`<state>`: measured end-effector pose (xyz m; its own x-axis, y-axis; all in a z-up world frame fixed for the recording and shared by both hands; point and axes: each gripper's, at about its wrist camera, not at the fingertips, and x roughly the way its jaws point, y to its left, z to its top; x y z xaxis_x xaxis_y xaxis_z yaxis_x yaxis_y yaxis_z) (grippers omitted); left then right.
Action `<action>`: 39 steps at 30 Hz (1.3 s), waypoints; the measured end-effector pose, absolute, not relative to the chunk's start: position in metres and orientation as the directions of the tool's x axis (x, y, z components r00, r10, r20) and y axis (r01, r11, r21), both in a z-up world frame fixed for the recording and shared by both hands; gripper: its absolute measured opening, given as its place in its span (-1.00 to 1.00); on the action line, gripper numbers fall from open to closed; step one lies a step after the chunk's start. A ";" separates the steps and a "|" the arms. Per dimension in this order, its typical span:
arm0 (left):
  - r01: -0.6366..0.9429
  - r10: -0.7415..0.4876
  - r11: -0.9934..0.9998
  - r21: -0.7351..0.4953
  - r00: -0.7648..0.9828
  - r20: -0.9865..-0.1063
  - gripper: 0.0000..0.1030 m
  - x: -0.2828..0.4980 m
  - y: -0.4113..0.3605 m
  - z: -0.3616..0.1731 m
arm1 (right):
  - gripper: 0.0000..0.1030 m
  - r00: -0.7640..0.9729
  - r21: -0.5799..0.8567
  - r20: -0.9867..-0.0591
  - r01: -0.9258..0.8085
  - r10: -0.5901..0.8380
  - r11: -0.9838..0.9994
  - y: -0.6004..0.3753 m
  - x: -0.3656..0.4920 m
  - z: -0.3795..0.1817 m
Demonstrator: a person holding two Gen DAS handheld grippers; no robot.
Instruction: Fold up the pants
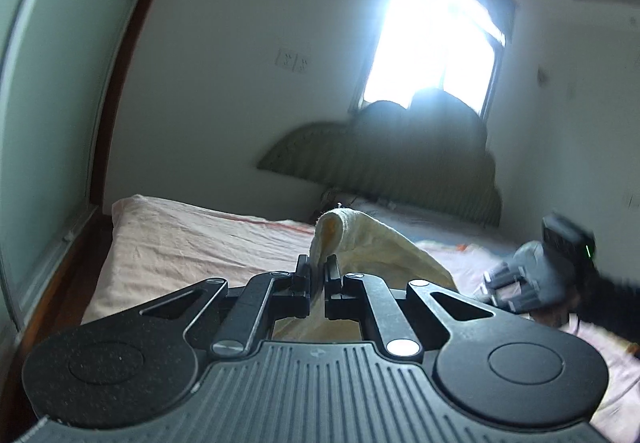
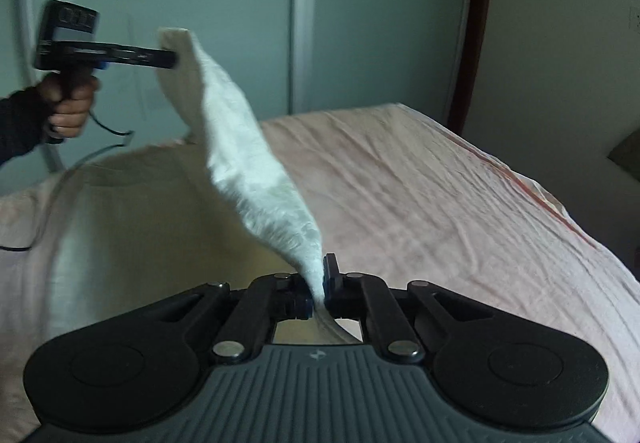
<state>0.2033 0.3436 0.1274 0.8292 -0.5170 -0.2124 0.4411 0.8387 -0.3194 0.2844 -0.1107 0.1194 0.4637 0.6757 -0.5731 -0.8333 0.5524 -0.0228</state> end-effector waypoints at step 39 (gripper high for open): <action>-0.368 -0.439 0.436 -0.821 0.710 -0.551 0.35 0.100 0.317 0.049 | -0.90 0.540 -0.109 -0.648 -0.764 0.538 0.636 -0.054 0.175 0.095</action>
